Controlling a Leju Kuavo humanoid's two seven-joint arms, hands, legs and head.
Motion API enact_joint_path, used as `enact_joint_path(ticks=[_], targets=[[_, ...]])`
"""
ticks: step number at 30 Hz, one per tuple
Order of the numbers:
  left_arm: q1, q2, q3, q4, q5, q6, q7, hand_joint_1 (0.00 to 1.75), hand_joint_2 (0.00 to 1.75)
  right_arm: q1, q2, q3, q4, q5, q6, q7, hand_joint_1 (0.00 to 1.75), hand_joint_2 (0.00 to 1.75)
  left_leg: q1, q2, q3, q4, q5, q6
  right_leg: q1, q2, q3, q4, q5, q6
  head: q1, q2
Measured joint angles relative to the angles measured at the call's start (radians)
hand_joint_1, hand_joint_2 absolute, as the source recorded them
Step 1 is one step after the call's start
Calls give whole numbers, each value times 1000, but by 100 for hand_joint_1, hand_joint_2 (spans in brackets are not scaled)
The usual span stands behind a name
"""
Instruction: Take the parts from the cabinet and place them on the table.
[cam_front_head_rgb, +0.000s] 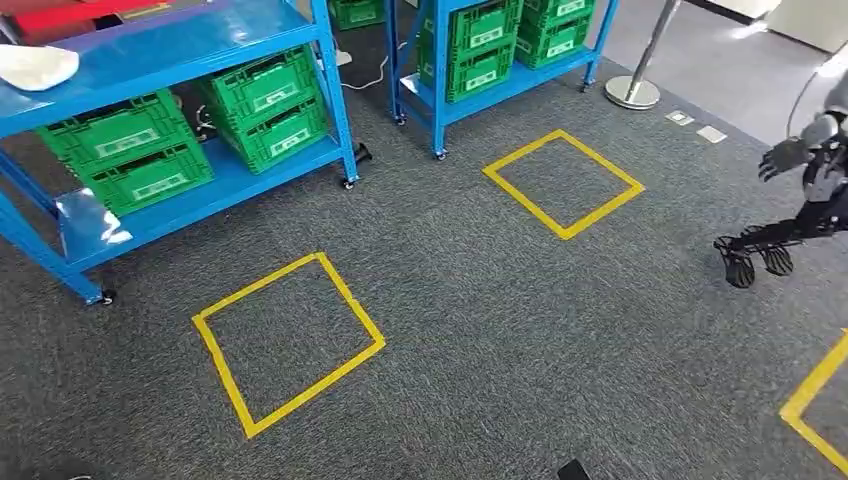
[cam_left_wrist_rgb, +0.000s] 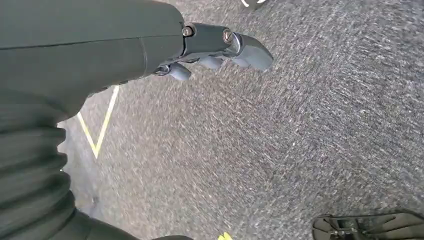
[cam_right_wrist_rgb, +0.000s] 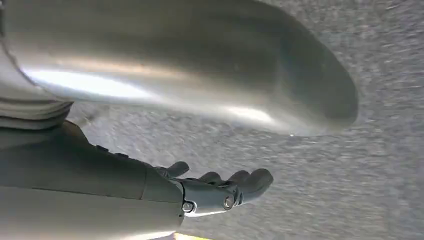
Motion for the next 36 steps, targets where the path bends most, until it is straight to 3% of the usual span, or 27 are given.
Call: enact_joint_path(ticks=[1, 2, 4, 5, 6, 7, 8, 10, 11, 12, 14, 15, 16, 20, 21, 22, 23, 24, 25, 26, 27, 28, 29, 30, 31, 35, 36], targets=[[-3, 2, 0, 0, 1, 0, -4, 0, 175, -4, 1, 0, 0, 7, 6, 9, 0, 0, -5, -12, -7, 7, -1, -10, 6, 27, 3, -13, -14, -1, 2, 0], [-4, 3, 0, 0, 5, 0, -6, 0, 175, -11, 2, 0, 0, 18, 9, 23, 0, 0, -5, -19, -11, 4, 3, -18, 5, 7, 0, -11, -9, -11, 0, 0], [0, 7, 0, 0, 16, 0, -13, 0, 175, -26, 6, 0, 0, 24, 9, 28, 0, 0, 0, -40, -16, -10, 15, -36, 14, -9, -2, -10, -5, -26, -1, 0], [2, 10, 1, 0, 23, 0, -16, 0, 175, -36, 11, 0, 0, 27, 10, 27, 0, 0, 2, -48, -21, -10, 17, -41, 4, -22, -2, -18, 2, -37, -2, 0], [2, 9, 1, 0, 26, 0, -16, 0, 175, -47, 13, 0, 0, 28, 13, 27, 0, 0, 1, -1, -24, 7, 6, -41, 6, -38, -2, -21, 6, -45, -3, 0], [-1, 10, 1, 0, 26, 0, -16, 0, 175, -52, 14, 0, 0, 32, 16, 30, 0, 0, -3, 47, -44, 48, -27, -42, 8, -49, -3, -21, 6, -55, -14, 0], [-7, 11, 1, 0, 26, 0, -16, 0, 175, -53, 14, 0, 0, 34, 18, 36, 0, 0, -4, 69, -75, 116, -69, -44, 12, -65, -3, -21, 5, -58, -18, 0], [-12, 12, 2, 0, 34, 3, -22, 0, 175, -54, 15, 0, 0, 40, 25, 47, 0, 0, -3, 87, -145, 277, -141, -48, 18, -104, -6, -21, 3, -61, -19, 0], [-10, 12, 3, 0, 37, 3, -25, 0, 175, -55, 15, 0, 0, 42, 27, 47, 0, 0, -3, 89, -153, 303, -142, -49, 20, -119, -6, -20, 2, -62, -19, 0], [-7, 12, 5, 0, 38, 3, -25, 0, 175, -59, 15, 0, 0, 42, 27, 47, 0, 0, -4, 91, -137, 281, -121, -47, 21, -133, -5, -20, 2, -63, -19, 0], [-6, 12, 6, 0, 36, 3, -26, 0, 175, -68, 16, 0, 0, 42, 27, 45, 0, 0, -5, 110, -51, 128, -43, -38, 24, -158, -1, -20, -1, -62, -20, 0], [-8, 12, 6, 0, 33, 3, -26, 0, 175, -70, 17, 0, 0, 42, 27, 43, 0, 0, -9, 144, 1, 35, -10, -30, 25, -171, 4, -20, -3, -58, -21, 0], [-13, 12, 6, 0, 30, 0, -24, 0, 175, -70, 17, 0, 0, 40, 26, 42, 0, 0, -20, 186, 16, -3, -24, -23, 32, -183, 5, -18, -7, -52, -21, 0], [-7, 11, 7, 0, 21, -3, -10, 0, 175, -73, 19, 0, 0, 36, 23, 40, 0, 0, -21, 136, 7, -10, -13, -1, 35, -224, 14, -21, -10, -34, -16, 0], [-5, 9, 7, 0, 21, -4, -8, 0, 175, -71, 19, 0, 0, 36, 22, 41, 0, 0, -12, 127, 15, -19, -6, 5, 27, -180, 13, -12, -19, -23, -16, 0], [-7, 8, 8, 0, 21, -6, -7, 0, 175, -69, 20, 0, 0, 37, 22, 40, 0, 0, -10, 117, 14, -20, -3, 9, 25, -124, 0, 18, -42, -19, -14, 0], [-13, 9, 8, 0, 21, -6, -7, 0, 175, -65, 20, 0, 0, 36, 22, 41, 0, 0, -9, 107, 11, -20, -1, 13, 23, -92, -30, 80, -79, -17, -10, 0], [-16, 8, 8, 0, 21, -6, -7, 0, 175, -59, 19, 0, 0, 36, 23, 43, 0, 0, -9, 92, 9, -20, -1, 14, 21, -77, -72, 168, -121, -14, -7, 0], [-16, 8, 8, 0, 21, -6, -7, 0, 175, -54, 19, 0, 0, 36, 24, 44, 0, 0, -9, 78, 9, -19, -1, 14, 20, -74, -110, 241, -147, -11, -5, 0], [-15, 8, 8, 0, 21, -6, -7, 0, 175, -51, 19, 0, 0, 36, 26, 43, 0, 0, -9, 64, 8, -18, 0, 14, 19, -74, -134, 281, -150, -9, -4, 0], [-12, 8, 8, 0, 21, -7, -6, 0, 175, -49, 19, 0, 0, 36, 26, 43, 0, 0, -8, 51, 8, -17, 0, 13, 17, -74, -133, 270, -128, -8, -4, 0], [-11, 8, 8, 0, 21, -8, -6, 0, 175, -48, 19, 0, 0, 36, 26, 43, 0, 0, -6, 37, 8, -14, 0, 10, 14, -72, -113, 221, -89, -8, -4, 0], [-11, 7, 8, 0, 21, -8, -6, 0, 175, -48, 19, 0, 0, 36, 26, 41, 0, 0, -3, 20, 8, -9, -2, 6, 10, -64, -75, 137, -39, -6, -4, 0], [-12, 7, 8, 0, 20, -8, -6, 0, 175, -48, 19, 0, 0, 37, 24, 40, 0, 0, 0, 5, 7, -3, -4, -2, 4, -38, -29, 45, 5, -3, -3, 0], [-13, 9, 8, 0, 20, -8, -7, 0, 175, -48, 19, 0, 0, 39, 24, 40, 0, 0, -1, -6, 1, 1, -6, -10, -2, 23, -11, 4, -12, 1, 0, 0], [-3, 10, 8, 0, 10, -9, -7, 0, 175, -48, 19, 0, 0, 45, 24, 38, 0, 0, 2, -49, -16, -11, 9, -43, 8, -21, -14, 0, -2, -36, -2, 0], [0, 11, 8, 0, 9, -9, -7, 0, 175, -50, 22, 0, 0, 48, 24, 37, 0, 0, 2, -34, -16, -6, 7, -45, 3, -36, -15, -8, 4, -46, -3, 0]])
